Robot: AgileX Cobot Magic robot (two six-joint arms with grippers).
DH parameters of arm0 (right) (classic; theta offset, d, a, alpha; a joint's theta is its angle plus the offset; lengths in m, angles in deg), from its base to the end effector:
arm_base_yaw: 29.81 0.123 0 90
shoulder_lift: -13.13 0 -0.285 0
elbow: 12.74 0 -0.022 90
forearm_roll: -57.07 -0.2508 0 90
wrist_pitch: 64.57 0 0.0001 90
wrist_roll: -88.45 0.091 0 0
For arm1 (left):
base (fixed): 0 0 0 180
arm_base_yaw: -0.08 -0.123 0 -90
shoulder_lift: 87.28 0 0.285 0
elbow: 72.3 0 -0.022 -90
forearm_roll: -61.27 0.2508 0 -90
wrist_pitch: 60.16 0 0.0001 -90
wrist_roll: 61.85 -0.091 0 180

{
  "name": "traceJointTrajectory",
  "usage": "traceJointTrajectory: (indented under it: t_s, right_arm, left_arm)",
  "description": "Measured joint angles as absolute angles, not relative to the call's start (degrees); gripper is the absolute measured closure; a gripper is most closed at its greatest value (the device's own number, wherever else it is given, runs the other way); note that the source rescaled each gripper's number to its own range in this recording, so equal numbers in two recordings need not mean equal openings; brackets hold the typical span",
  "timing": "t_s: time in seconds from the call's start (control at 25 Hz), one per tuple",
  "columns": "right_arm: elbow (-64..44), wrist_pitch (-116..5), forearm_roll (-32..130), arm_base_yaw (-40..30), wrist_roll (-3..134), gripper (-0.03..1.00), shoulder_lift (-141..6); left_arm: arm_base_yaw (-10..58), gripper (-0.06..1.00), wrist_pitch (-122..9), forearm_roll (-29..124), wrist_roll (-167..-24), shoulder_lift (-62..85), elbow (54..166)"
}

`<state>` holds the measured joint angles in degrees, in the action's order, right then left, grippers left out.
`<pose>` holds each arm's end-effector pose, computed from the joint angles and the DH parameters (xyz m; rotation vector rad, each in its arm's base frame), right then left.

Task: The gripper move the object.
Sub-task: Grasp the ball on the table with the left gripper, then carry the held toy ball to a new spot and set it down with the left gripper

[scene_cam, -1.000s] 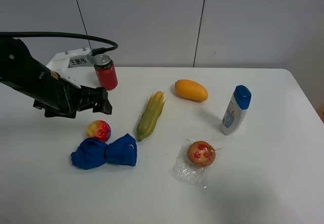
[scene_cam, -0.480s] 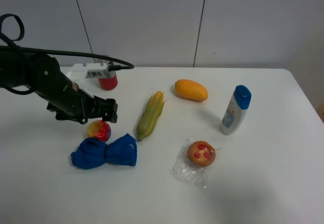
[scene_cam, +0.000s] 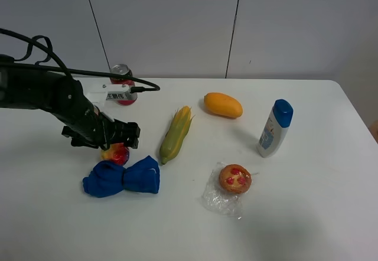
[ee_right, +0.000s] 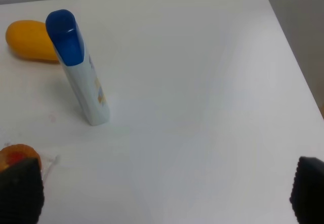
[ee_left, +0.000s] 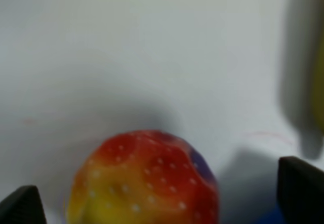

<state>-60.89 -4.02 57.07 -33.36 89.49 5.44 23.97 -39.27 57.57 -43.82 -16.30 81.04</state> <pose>-0.0058 0.0004 0.2796 0.0814 2.0299 -0.0276 0.2917 -0.1315 0.1449 0.0645 2.7608 -0.2506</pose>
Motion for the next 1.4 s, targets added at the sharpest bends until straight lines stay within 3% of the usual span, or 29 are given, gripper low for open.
traceJointTrajectory:
  t_s: [0.72,0.8,0.92,1.24,1.4]
  right_arm:
    - [-60.89,-4.02,57.07,-33.36,89.49,-0.03,5.44]
    - [-60.89,-4.02,57.07,-33.36,89.49,-0.03,5.44]
    - [-60.89,-4.02,57.07,-33.36,89.49,-0.03,5.44]
    - [-60.89,-4.02,57.07,-33.36,89.49,-0.03,5.44]
    - [-60.89,-4.02,57.07,-33.36,89.49,-0.03,5.44]
  left_arm:
    - [22.82,0.2,-40.82,57.57,-42.74,-22.38,81.04]
    - [22.82,0.34,-40.82,57.57,-42.74,-22.38,81.04]
    - [22.82,0.94,-40.97,57.51,-43.02,-22.38,81.04]
    - [22.91,0.91,-38.15,57.65,-45.91,-19.23,83.67]
    - [24.91,0.91,-35.62,57.81,-60.27,-15.23,91.08]
